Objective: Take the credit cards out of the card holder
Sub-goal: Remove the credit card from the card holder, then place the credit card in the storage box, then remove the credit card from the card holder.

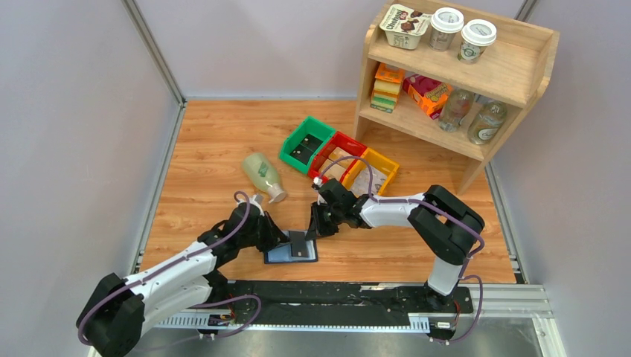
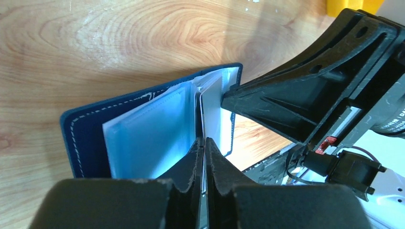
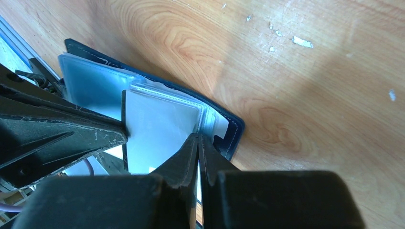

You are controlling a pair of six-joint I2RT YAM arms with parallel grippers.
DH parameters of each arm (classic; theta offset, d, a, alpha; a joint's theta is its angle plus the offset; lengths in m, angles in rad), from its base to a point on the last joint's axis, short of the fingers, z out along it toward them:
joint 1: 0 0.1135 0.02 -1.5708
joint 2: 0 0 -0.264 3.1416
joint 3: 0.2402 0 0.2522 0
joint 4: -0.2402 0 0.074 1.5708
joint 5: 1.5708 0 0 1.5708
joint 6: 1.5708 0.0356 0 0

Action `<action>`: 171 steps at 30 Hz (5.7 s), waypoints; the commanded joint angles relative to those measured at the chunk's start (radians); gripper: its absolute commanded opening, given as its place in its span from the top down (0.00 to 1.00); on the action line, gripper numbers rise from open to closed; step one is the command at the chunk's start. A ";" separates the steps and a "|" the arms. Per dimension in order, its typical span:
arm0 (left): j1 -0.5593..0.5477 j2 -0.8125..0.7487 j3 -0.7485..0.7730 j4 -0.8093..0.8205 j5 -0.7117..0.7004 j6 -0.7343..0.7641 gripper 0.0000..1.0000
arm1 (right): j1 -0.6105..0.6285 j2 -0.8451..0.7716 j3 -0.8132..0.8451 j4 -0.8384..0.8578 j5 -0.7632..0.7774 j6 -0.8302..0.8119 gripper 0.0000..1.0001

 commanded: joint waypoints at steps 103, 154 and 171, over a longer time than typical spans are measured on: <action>0.045 -0.289 0.524 -0.499 -0.733 0.963 0.20 | -0.284 0.032 0.703 -0.332 0.180 -0.155 1.00; 0.079 -0.228 0.564 -0.596 -0.416 0.584 0.02 | -0.298 -0.574 0.032 0.169 -0.222 -0.158 0.00; 0.079 -0.221 0.245 -0.363 -0.153 0.443 0.05 | -0.020 -0.358 -0.021 -0.195 0.261 -0.199 0.00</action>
